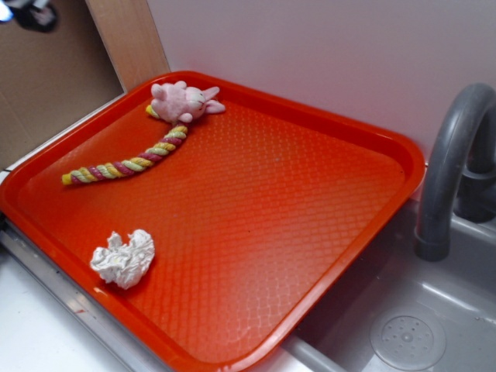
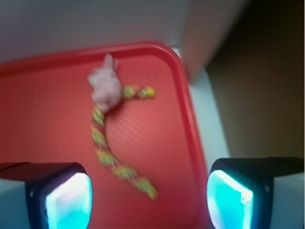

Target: Grab the pink bunny.

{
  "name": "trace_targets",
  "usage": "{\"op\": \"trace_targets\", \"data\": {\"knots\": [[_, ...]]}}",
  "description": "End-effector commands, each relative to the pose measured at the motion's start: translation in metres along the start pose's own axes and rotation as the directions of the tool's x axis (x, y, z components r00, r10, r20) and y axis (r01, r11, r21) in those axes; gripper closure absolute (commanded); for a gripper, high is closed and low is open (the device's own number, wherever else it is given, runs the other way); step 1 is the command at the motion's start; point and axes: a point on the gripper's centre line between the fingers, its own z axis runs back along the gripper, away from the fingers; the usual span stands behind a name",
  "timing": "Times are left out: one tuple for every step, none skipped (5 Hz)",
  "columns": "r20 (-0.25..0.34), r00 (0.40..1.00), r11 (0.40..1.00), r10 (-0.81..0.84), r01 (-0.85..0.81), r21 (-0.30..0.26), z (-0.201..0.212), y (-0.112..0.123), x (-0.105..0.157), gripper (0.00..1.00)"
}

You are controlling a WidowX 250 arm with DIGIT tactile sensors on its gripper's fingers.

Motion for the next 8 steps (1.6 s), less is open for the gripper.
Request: {"op": "trace_targets", "data": {"knots": [[0.041, 0.999, 0.994, -0.01, 0.015, -0.111, -0.062, -0.039, 0.04, 0.0], [0.025, 0.999, 0.995, -0.021, 0.023, -0.097, -0.087, -0.048, 0.05, 0.0], [-0.011, 0.999, 0.996, -0.031, 0.03, -0.079, -0.117, -0.054, 0.054, 0.0], [-0.014, 0.999, 0.998, -0.05, 0.05, -0.042, -0.126, -0.054, 0.06, 0.0], [-0.049, 0.996, 0.997, -0.079, 0.079, -0.02, -0.146, -0.053, 0.065, 0.0], [-0.06, 0.99, 0.992, -0.129, 0.128, -0.012, -0.153, -0.064, 0.062, 1.0], [-0.071, 0.989, 0.992, -0.127, 0.125, -0.031, -0.153, -0.07, 0.059, 1.0], [-0.08, 0.986, 0.989, -0.143, 0.14, -0.041, -0.142, -0.072, 0.053, 1.0]]}}
